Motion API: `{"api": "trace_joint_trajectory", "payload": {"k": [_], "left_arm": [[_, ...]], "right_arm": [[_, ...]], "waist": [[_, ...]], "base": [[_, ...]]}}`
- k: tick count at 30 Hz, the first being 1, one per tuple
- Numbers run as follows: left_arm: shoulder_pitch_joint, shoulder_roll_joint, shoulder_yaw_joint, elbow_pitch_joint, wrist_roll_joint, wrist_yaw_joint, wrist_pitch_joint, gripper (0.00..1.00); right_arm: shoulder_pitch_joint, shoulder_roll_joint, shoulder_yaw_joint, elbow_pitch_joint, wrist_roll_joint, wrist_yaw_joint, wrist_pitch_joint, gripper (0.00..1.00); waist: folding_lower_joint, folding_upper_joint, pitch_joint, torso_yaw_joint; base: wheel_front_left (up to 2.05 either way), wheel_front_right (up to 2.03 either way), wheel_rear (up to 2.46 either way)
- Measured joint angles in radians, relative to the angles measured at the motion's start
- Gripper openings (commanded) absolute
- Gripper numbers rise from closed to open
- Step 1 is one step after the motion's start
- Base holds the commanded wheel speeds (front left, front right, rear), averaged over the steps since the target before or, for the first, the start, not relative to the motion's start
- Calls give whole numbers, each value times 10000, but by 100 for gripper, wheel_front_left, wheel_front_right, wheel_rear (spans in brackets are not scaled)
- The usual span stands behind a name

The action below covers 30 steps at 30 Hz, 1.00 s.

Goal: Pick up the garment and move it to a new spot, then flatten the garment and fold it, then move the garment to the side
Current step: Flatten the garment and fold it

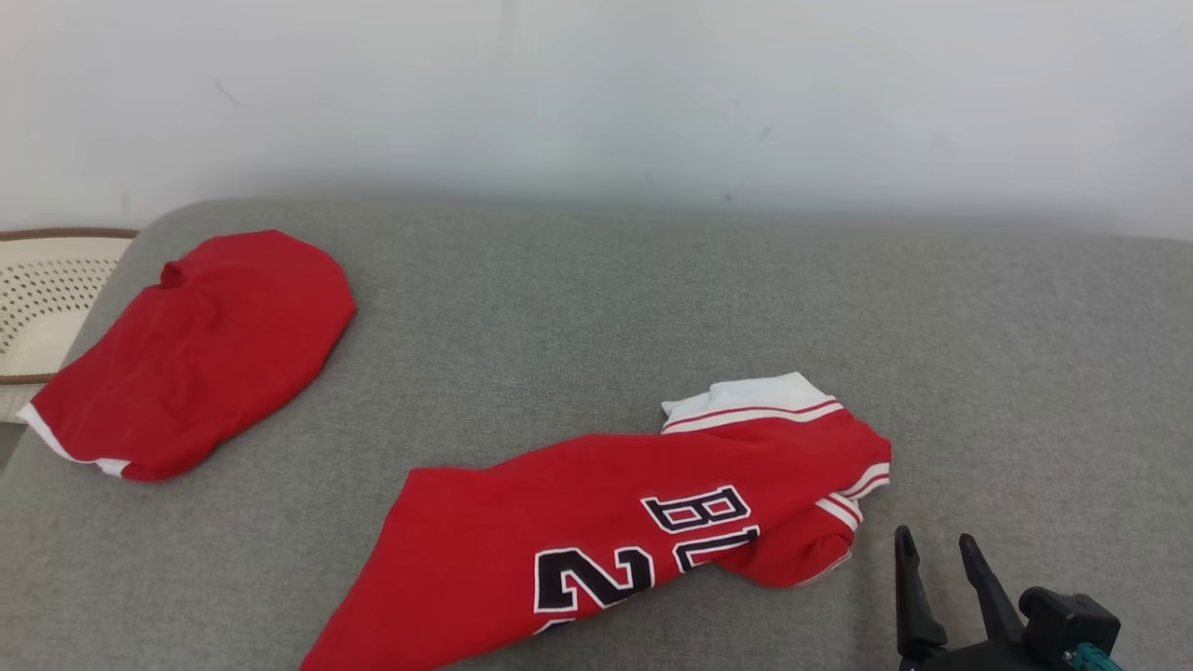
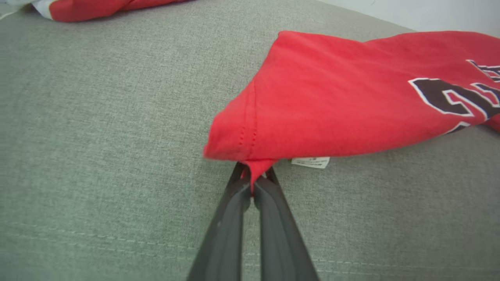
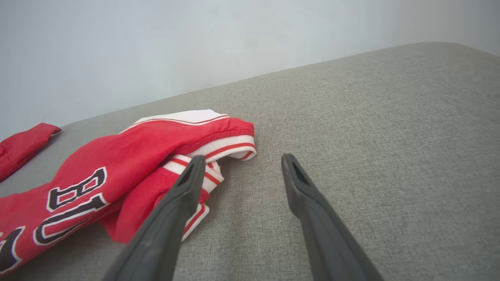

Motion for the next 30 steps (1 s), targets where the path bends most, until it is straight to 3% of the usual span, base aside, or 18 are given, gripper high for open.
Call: {"api": "trace_joint_trajectory", "payload": {"k": [4, 5, 6, 15, 30], "left_arm": [[90, -119, -117, 73, -146, -58, 23, 0], [90, -169, -140, 123, -144, -54, -46, 39], [87, -207, -151, 165, -134, -10, -127, 100], [103, -410, 389, -451, 56, 293, -1041, 100], [68, -1028, 1239, -1774, 888, 119, -1106, 100]], "right_arm": [[8, 2, 15, 38, 2, 0, 65, 100], [12, 0, 8, 50, 2, 0, 71, 100], [18, 0, 4, 58, 2, 0, 73, 100], [73, 0, -65, 2, -2, 0, 157, 100], [-28, -4, 35, -46, -27, 0, 265, 100]], "waist": [[-1, -1, -107, 37], [0, 0, -118, 33], [0, 0, -126, 27], [0, 0, -196, 12], [0, 0, -79, 111]], "base": [[0, 0, 0], [0, 0, 0], [0, 0, 0], [0, 0, 0], [0, 0, 0]]}}
